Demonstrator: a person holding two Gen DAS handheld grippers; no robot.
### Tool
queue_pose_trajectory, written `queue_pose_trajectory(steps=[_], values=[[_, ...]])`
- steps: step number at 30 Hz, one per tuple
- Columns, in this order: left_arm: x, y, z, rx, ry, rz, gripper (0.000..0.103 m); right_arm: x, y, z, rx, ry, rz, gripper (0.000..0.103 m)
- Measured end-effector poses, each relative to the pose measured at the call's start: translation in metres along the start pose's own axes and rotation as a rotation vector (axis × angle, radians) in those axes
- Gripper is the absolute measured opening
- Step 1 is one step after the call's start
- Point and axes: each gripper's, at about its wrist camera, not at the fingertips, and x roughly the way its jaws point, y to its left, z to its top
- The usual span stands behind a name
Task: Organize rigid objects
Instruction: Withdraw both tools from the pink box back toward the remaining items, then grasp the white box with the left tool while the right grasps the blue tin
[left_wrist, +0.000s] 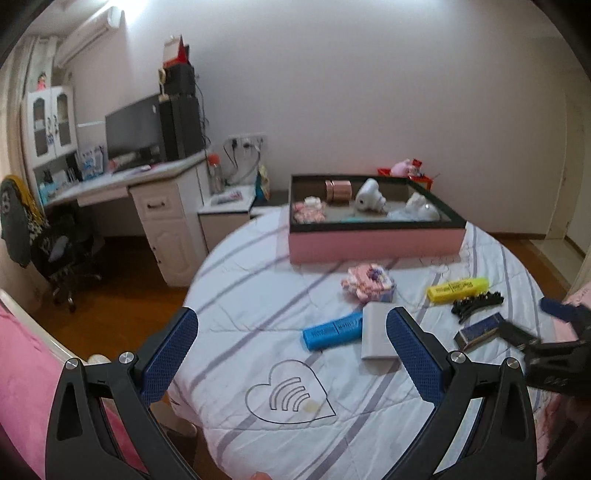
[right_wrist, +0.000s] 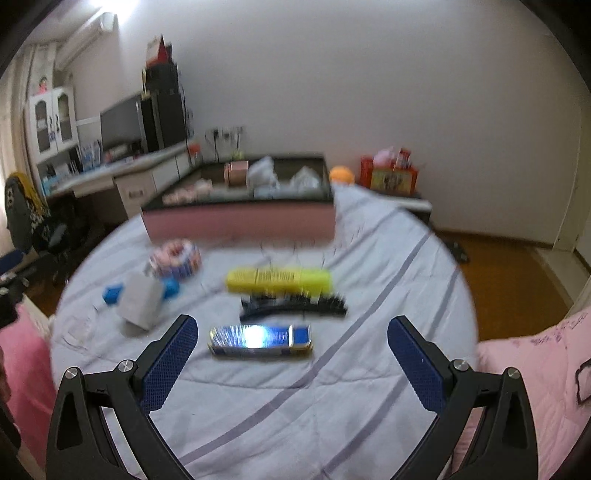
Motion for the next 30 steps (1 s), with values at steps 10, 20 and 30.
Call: queue_pose_trajectory(steps=[10,20,30], values=[[0.028,-0.010,-0.005,0.022,0.070,-0.029,0.103,0.045,0.010,0.001,-0.017,0.148,0.059,0.102],[0.051,-0.051,-0.009,0.084,0.114,-0.093,0.103,0.035,-0.015,-0.005,-0.029,0.133,0.035,0.084],[0.084,-0.070,-0.022,0.154,0.207,-0.028,0.078,0.038,-0.019,-0.002,-0.034,0.114,0.036,0.084]])
